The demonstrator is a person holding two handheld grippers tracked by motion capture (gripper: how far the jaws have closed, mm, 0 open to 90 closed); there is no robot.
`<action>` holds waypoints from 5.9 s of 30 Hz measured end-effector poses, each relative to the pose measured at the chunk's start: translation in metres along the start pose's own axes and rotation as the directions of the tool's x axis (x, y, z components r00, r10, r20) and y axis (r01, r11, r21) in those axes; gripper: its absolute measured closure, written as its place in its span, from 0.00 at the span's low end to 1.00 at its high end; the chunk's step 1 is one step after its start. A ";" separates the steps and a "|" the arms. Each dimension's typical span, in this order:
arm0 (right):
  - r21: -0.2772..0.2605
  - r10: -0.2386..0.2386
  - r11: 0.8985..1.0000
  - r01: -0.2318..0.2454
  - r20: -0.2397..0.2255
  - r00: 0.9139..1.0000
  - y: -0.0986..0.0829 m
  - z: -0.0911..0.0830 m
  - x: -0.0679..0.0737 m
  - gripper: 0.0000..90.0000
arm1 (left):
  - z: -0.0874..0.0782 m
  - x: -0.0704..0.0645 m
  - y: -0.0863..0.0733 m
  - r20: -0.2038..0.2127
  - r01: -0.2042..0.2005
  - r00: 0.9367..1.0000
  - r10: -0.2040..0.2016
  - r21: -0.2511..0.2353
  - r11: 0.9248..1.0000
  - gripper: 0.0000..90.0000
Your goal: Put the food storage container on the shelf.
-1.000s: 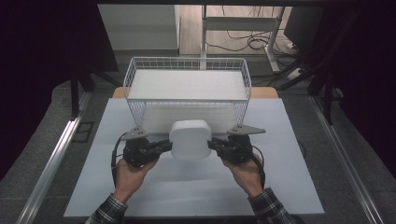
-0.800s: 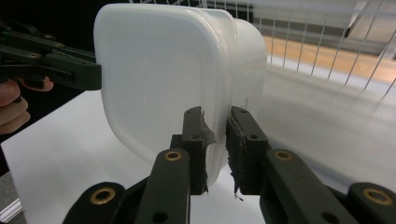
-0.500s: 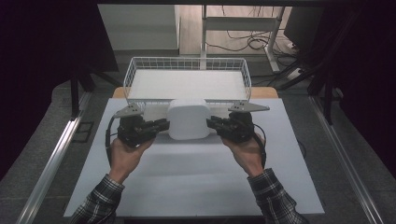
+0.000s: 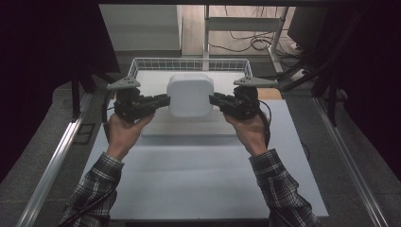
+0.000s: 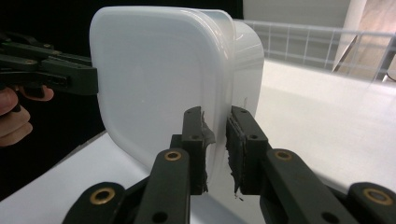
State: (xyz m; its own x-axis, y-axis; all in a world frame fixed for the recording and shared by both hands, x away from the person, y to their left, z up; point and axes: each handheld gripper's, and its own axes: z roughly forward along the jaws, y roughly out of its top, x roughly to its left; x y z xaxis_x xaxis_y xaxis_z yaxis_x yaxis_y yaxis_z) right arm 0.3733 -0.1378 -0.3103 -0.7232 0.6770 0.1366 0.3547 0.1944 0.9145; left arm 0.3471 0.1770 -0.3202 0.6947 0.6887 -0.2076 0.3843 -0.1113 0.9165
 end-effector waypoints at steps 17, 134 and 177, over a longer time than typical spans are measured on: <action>0.025 0.041 0.999 -0.042 0.037 0.998 0.029 0.025 -0.026 0.85 | 0.024 0.032 0.023 0.014 0.056 0.998 -0.057 0.018 0.998 0.89; 0.099 -0.141 0.986 0.137 0.033 0.989 -0.018 0.045 -0.008 0.04 | 0.042 0.009 -0.030 -0.061 -0.077 0.995 0.084 0.110 0.991 0.05; 0.142 -0.181 0.973 0.182 -0.017 0.983 -0.139 -0.010 0.014 0.02 | 0.003 -0.031 -0.168 -0.082 -0.081 0.992 0.093 0.145 0.986 0.02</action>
State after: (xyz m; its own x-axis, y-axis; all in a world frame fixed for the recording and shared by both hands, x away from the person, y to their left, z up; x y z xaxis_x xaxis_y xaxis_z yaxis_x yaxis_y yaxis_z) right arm 0.3075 -0.1623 -0.4321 -0.7854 0.6185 -0.0251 0.2980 0.4133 0.8604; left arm 0.2628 0.1729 -0.4689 0.6754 0.7316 -0.0926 0.4113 -0.2695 0.8708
